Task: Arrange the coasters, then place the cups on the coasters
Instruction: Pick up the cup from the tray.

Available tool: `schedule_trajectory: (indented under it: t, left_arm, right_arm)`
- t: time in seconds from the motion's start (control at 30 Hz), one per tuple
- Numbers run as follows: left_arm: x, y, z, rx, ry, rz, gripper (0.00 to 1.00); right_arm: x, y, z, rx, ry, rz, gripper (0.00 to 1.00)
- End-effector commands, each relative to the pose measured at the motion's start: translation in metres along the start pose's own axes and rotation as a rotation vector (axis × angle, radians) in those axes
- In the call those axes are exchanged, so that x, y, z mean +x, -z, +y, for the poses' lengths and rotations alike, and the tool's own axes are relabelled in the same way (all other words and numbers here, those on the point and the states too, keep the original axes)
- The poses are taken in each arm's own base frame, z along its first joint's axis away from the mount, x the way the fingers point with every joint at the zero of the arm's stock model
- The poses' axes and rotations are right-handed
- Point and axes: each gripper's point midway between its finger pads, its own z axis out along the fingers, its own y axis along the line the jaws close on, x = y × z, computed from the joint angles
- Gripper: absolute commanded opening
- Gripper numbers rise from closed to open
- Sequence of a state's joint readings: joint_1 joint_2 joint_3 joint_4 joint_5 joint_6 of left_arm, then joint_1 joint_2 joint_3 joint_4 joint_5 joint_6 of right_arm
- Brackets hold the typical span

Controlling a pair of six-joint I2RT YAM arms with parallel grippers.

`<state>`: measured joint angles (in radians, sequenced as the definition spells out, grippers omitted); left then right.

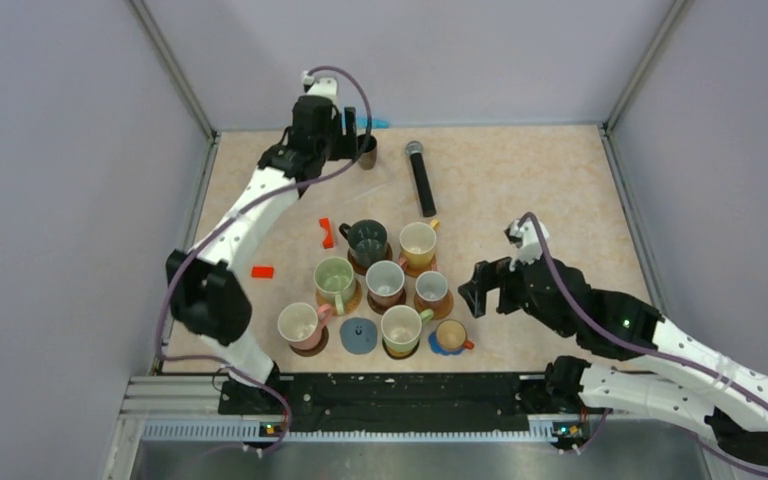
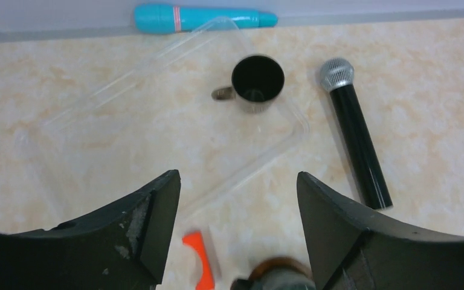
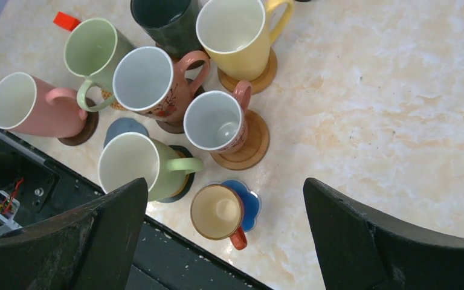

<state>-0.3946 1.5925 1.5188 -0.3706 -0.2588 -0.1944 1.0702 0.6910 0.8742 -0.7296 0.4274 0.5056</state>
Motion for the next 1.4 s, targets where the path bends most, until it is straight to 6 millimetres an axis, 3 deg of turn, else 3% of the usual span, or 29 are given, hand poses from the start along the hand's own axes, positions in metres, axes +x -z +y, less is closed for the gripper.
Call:
schedule_trajectory:
  t: [0.0,0.2,0.37,0.47,0.6,0.83,1.37]
  left_arm:
    - [-0.011,-0.059,-0.003,0.038,-0.003,0.044,0.74]
    - [-0.012,-0.129,0.004,0.086,-0.002,0.036,0.70]
    - [-0.005,-0.162,-0.005,0.215,0.018,0.027,0.66]
    - [0.009,-0.180,-0.011,0.253,0.009,0.052,0.66]
    - [0.030,-0.203,-0.005,0.229,0.008,0.092,0.65]
    - [0.038,-0.220,-0.002,0.270,0.028,0.083,0.60]
    - [0.046,-0.215,-0.015,0.350,0.060,0.117,0.38]
  right_arm:
    - [-0.004,0.006,-0.012,0.018,0.009,-0.054,0.99]
    - [0.004,0.004,-0.014,0.020,0.034,-0.040,0.99]
    - [0.010,-0.002,-0.011,0.018,0.051,-0.008,0.99]
    - [0.013,-0.005,-0.012,0.025,0.057,0.001,0.99]
    - [0.014,-0.007,-0.013,0.034,0.060,0.003,0.99]
    - [0.017,-0.007,-0.017,0.044,0.052,-0.001,0.99]
    - [0.018,-0.008,-0.020,0.062,0.049,-0.003,0.99]
